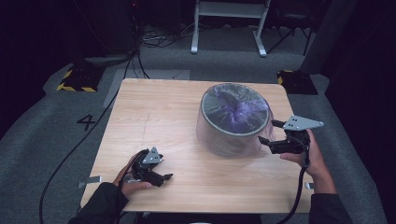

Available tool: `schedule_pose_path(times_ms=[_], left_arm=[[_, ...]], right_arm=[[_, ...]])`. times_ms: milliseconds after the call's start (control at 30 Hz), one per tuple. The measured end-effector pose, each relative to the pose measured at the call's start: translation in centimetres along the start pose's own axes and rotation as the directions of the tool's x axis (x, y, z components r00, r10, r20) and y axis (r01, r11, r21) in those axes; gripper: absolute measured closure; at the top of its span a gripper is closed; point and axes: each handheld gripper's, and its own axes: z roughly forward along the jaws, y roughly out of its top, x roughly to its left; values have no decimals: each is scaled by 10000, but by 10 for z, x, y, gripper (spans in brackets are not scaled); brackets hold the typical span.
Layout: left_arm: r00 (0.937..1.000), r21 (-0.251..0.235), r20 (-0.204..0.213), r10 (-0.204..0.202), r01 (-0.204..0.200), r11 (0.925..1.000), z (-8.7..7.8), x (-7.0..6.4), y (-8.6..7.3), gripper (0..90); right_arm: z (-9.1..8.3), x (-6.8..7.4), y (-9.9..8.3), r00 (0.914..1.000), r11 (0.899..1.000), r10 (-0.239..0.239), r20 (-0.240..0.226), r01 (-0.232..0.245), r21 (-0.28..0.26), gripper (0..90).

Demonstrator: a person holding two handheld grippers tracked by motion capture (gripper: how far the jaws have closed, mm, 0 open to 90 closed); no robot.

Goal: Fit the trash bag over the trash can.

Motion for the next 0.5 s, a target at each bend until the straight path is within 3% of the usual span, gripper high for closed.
schedule_pose_path(times_ms=[267,500], left_arm=[[10000,3,-4,5,-5,10000,0,0,0,147],[10000,1,-3,5,-5,10000,0,0,0,148]], right_arm=[[14,-4,-18,9986,9991,155,505,-175,396,332],[24,-1,-33,9996,9970,226,150,-236,737,277]])
